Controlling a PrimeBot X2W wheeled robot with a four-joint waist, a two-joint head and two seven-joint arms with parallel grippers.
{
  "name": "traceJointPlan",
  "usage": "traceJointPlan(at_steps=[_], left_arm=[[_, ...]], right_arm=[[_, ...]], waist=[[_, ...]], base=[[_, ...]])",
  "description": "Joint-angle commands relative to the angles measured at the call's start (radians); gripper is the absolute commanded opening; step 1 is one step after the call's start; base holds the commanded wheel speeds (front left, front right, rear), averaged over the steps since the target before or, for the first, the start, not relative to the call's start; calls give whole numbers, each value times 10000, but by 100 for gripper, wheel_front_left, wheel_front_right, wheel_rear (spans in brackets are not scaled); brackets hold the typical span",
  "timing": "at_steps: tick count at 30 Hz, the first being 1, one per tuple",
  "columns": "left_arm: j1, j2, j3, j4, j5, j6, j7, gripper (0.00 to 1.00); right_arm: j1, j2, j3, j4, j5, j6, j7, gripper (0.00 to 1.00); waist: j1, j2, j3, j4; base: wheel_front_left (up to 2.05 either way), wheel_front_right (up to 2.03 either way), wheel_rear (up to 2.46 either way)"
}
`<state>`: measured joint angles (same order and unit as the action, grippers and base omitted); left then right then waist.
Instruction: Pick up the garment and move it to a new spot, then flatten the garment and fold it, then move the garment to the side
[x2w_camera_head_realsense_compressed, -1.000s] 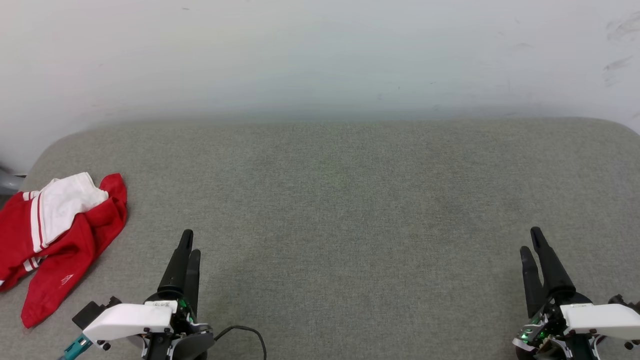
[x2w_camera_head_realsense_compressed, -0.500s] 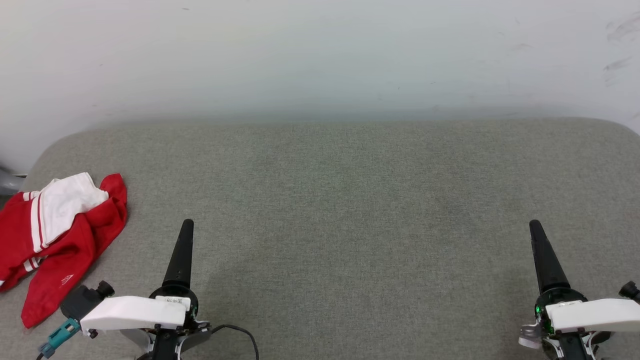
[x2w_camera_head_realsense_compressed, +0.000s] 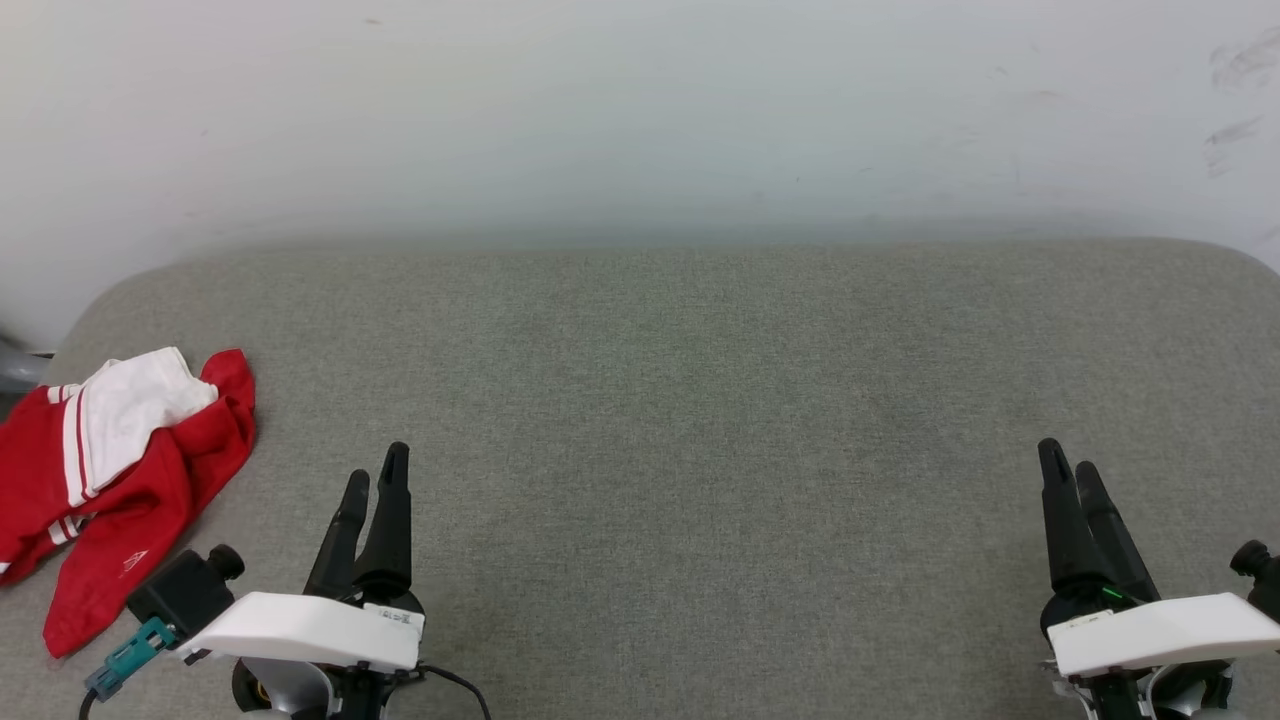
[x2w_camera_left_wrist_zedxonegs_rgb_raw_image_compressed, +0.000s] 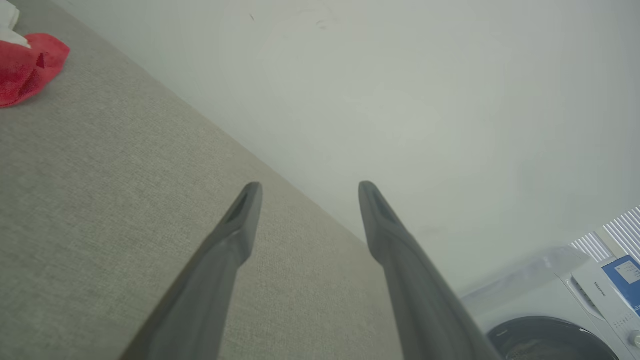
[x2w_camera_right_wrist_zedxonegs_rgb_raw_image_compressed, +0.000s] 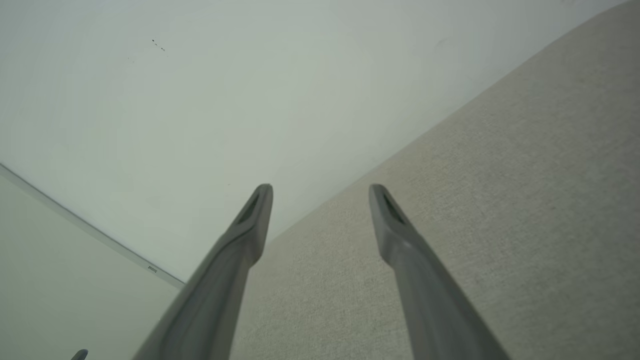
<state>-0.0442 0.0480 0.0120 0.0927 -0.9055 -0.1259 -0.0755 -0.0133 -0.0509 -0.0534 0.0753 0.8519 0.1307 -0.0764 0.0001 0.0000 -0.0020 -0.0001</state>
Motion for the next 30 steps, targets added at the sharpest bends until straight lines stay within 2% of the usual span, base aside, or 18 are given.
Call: traceJointPlan(at_steps=[1, 13, 30], left_arm=[[-12, 21, -38, -212, 495, 46, -119, 100], [43, 238, -446, -313, 3276, 481, -480, 100], [-17, 1005, -1490, -148, 5418, 1296, -933, 100]], right_arm=[[-33, -2, 51, -205, -482, 0, -110, 100], [35, 0, 86, -283, -2938, 0, -476, 100], [148, 2, 126, -360, -5552, 0, -541, 100]], waist=[[-1, 0, 2, -4], [-1, 0, 6, -14], [-1, 0, -27, -16]], base=[[0, 0, 0], [0, 0, 0], [0, 0, 0]])
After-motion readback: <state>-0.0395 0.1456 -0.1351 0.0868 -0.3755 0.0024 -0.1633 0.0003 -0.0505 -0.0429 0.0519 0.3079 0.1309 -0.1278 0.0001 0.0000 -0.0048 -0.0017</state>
